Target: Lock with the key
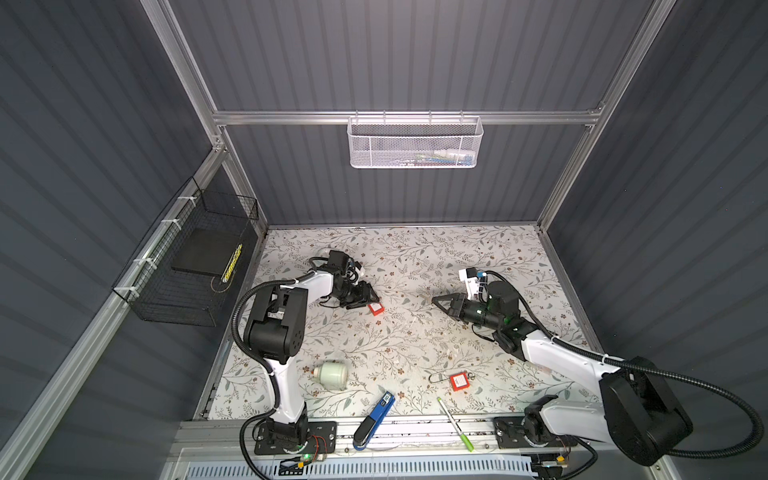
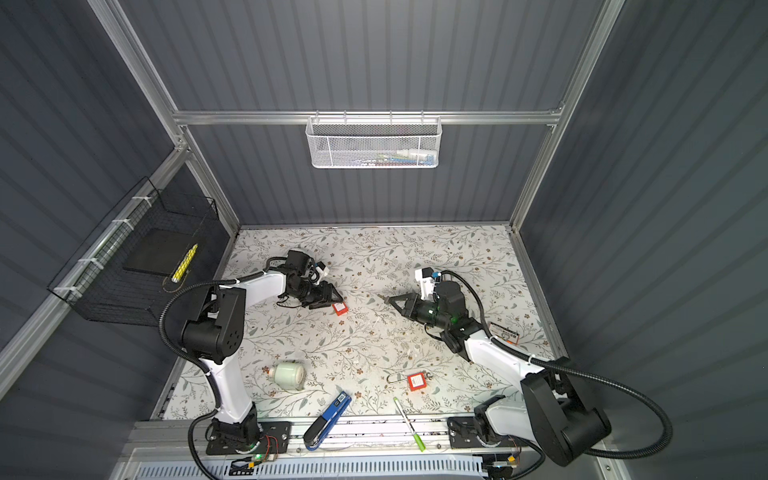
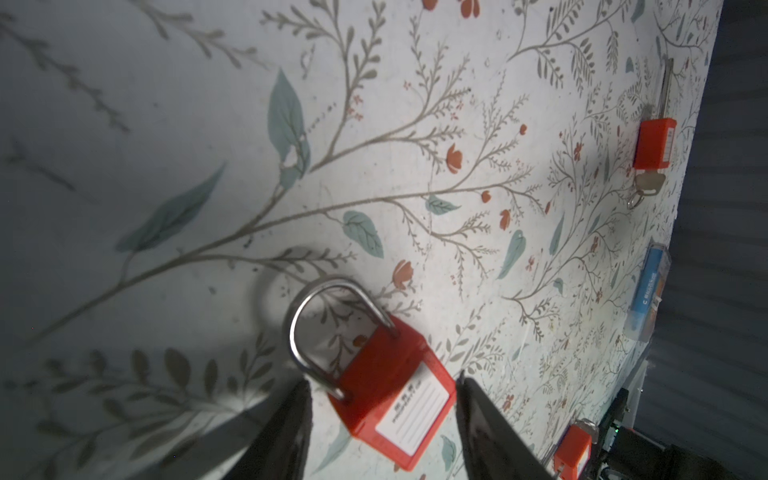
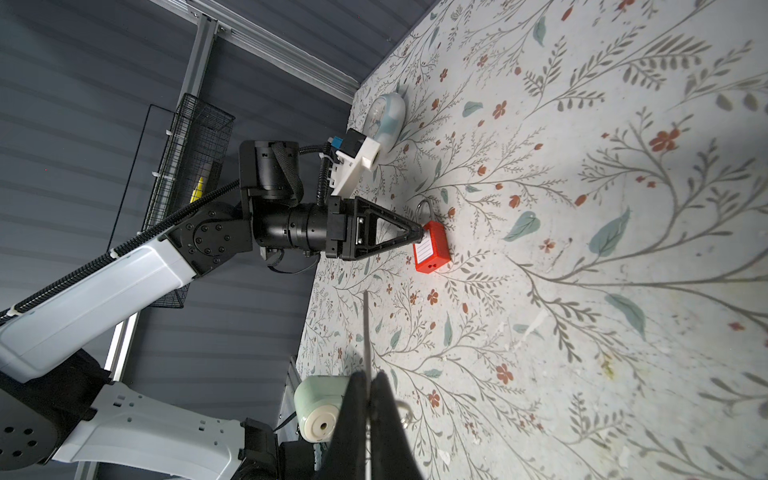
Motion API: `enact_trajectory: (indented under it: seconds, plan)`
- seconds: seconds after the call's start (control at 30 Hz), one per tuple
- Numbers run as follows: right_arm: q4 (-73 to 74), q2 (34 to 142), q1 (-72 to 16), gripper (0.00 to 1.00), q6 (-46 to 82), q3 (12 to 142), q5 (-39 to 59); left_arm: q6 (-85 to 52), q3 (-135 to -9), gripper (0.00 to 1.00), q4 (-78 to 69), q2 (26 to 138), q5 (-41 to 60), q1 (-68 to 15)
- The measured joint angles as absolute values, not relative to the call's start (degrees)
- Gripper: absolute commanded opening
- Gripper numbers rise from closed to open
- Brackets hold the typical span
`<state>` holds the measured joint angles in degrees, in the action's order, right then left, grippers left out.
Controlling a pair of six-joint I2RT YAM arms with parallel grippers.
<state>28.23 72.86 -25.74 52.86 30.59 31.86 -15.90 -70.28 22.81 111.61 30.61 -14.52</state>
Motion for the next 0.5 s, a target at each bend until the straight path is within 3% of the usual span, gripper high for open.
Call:
enact_trajectory:
  seconds: [0.5]
  plan:
    - [29.0,74.5,-26.0,0.00,53.1,31.2,31.7,-17.4,-73.9,0.60,21.8,114.8,33.5,-14.5]
